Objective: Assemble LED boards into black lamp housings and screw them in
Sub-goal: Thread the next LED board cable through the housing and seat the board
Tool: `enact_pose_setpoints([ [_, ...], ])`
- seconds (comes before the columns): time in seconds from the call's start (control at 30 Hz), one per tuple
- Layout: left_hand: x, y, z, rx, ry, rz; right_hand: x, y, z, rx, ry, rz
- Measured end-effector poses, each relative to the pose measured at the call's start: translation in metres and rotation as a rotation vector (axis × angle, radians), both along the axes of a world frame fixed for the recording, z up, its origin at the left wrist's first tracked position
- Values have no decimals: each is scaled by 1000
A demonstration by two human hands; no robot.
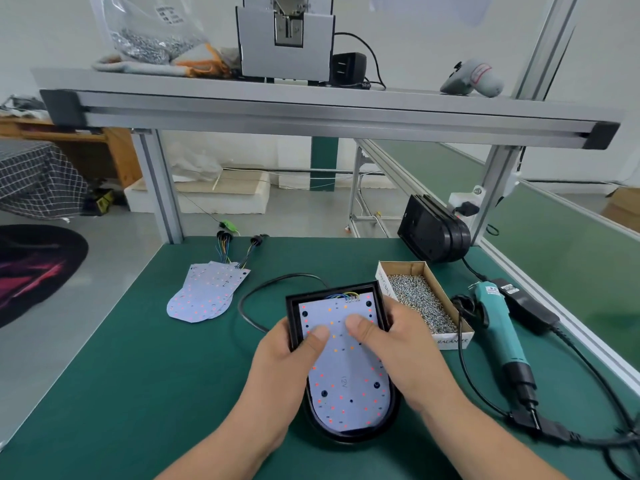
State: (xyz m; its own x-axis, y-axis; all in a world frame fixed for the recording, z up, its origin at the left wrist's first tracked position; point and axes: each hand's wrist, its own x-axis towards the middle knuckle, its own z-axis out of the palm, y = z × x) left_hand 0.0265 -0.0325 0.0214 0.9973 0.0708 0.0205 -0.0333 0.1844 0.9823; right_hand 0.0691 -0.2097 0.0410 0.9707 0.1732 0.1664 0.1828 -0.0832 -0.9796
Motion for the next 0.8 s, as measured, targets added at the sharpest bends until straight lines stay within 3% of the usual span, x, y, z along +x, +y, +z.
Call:
enact_pose_setpoints([
  [0.47,-1,6,5,72,-11,-85,1,-3,8,-20,-60,-6],
  [0.8,-5,0,9,66,-22,22,-4,-3,9,-70,-151,-36],
])
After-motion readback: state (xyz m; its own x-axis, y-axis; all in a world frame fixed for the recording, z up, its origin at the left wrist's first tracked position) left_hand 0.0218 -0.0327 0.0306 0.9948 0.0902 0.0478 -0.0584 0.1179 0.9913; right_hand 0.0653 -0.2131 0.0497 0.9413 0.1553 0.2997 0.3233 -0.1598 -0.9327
